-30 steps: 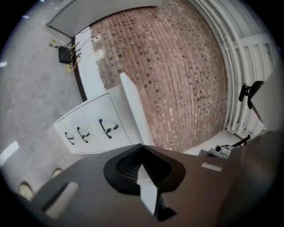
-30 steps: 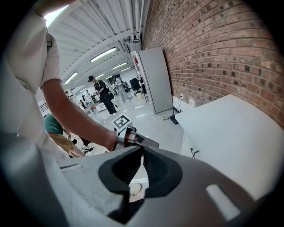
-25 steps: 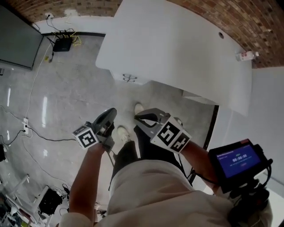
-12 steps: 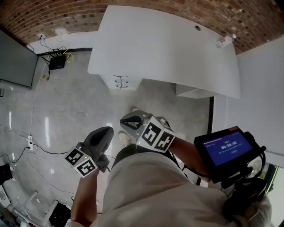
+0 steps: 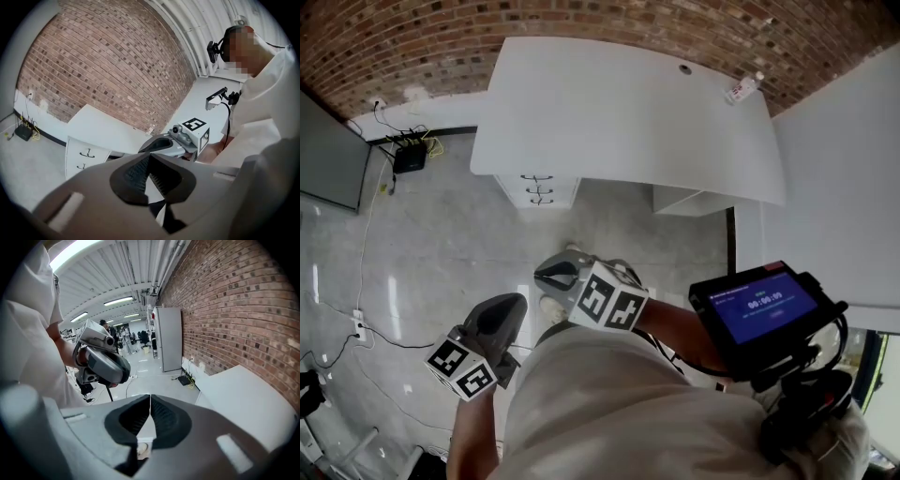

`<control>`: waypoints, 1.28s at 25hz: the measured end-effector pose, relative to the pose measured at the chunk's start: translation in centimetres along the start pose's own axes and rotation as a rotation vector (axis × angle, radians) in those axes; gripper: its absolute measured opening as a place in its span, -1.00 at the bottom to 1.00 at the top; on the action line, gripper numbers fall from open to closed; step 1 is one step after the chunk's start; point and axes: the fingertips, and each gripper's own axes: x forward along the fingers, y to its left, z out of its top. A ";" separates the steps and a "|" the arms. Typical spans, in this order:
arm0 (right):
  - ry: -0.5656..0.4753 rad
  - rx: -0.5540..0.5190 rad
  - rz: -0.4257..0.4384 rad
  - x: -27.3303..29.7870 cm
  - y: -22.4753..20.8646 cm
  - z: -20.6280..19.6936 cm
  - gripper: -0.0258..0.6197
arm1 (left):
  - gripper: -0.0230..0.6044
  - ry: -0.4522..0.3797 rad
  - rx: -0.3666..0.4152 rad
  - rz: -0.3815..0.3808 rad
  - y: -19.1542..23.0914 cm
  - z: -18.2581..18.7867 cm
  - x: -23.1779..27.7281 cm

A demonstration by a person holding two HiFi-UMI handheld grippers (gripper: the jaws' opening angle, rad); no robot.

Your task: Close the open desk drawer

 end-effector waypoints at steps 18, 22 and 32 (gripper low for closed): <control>-0.011 -0.035 -0.002 -1.8 0.9 -0.6 -0.91 | -0.92 0.021 0.018 0.011 -1.7 -1.4 1.5; -0.008 -0.030 -0.003 -1.8 0.8 -0.9 -0.91 | -0.92 0.020 0.016 0.009 -1.4 -1.3 1.7; 0.006 -0.064 0.005 -1.5 1.4 -0.8 -0.91 | -0.92 0.014 0.012 0.019 -1.5 -1.4 1.5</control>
